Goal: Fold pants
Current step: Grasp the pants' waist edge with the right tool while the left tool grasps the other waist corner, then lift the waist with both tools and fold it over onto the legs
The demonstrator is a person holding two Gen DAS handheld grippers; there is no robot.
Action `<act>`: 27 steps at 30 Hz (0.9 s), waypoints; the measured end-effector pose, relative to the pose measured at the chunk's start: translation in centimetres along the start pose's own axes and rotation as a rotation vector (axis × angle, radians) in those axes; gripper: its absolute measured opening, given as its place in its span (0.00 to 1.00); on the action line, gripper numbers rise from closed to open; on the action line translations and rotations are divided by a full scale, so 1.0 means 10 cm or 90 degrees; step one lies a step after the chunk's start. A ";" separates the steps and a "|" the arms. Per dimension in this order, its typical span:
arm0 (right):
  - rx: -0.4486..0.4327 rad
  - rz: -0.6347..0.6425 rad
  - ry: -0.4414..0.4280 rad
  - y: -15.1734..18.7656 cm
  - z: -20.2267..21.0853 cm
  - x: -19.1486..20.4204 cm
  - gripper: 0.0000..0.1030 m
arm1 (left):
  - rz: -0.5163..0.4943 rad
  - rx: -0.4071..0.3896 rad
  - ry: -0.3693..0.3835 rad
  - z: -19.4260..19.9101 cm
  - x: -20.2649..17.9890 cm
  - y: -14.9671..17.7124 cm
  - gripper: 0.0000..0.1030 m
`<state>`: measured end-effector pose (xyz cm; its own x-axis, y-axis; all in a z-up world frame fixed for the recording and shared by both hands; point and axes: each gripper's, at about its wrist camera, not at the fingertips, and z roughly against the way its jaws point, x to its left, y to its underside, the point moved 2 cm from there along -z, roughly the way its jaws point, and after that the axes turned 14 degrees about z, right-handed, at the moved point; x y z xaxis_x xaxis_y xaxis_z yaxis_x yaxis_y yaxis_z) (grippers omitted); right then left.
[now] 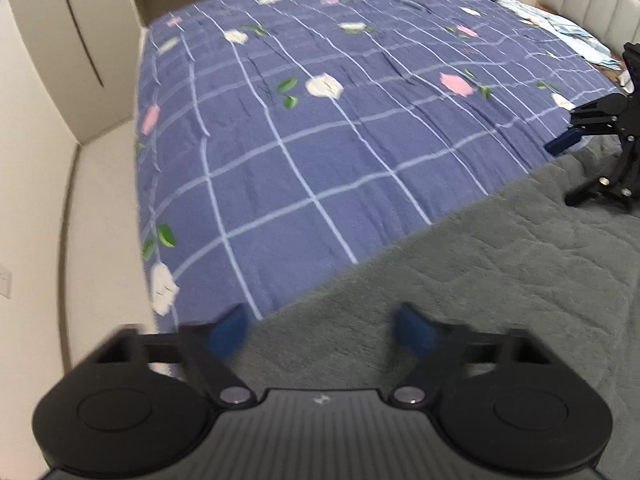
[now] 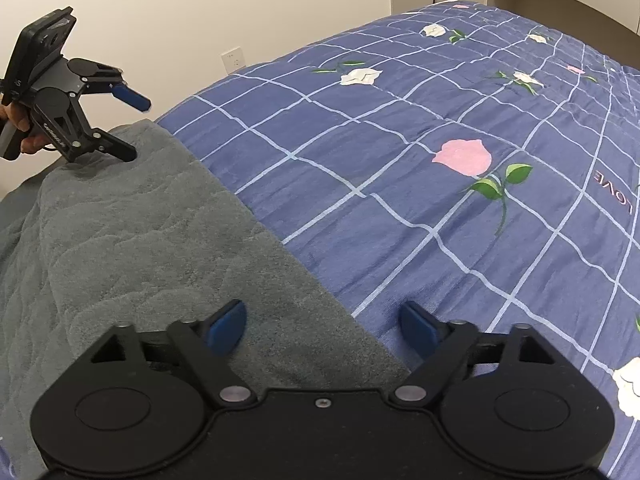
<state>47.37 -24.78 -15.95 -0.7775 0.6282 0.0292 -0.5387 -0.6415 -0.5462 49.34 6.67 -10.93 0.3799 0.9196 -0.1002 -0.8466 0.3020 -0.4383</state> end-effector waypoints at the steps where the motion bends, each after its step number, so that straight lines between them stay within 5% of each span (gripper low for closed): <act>1: -0.001 -0.001 -0.001 0.00 0.01 0.00 0.67 | 0.004 0.005 0.003 0.00 0.00 0.00 0.51; 2: -0.004 -0.002 -0.005 -0.01 0.02 0.01 0.52 | 0.011 0.004 0.005 0.01 0.01 -0.01 0.46; 4: -0.010 -0.007 -0.017 -0.01 0.06 0.03 0.35 | 0.033 0.005 0.020 0.05 0.04 -0.02 0.15; 7: -0.007 0.001 -0.028 -0.03 0.10 0.09 0.22 | 0.061 0.006 0.014 0.10 0.10 -0.04 0.03; 13: 0.001 0.061 0.036 -0.18 0.20 0.24 0.13 | 0.062 -0.044 -0.016 0.36 0.04 -0.06 0.00; 21: -0.047 0.145 0.187 -0.82 0.49 0.11 0.10 | 0.129 -0.162 -0.043 0.75 0.17 -0.34 0.00; 27: -0.015 0.128 0.233 -1.03 0.05 -0.09 0.08 | 0.182 -0.127 -0.076 0.37 0.25 -0.31 0.00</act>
<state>53.45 -19.02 -9.95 -0.6977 0.6094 -0.3765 -0.3778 -0.7596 -0.5294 51.55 8.99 -6.53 0.0825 0.9862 -0.1434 -0.8185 -0.0150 -0.5743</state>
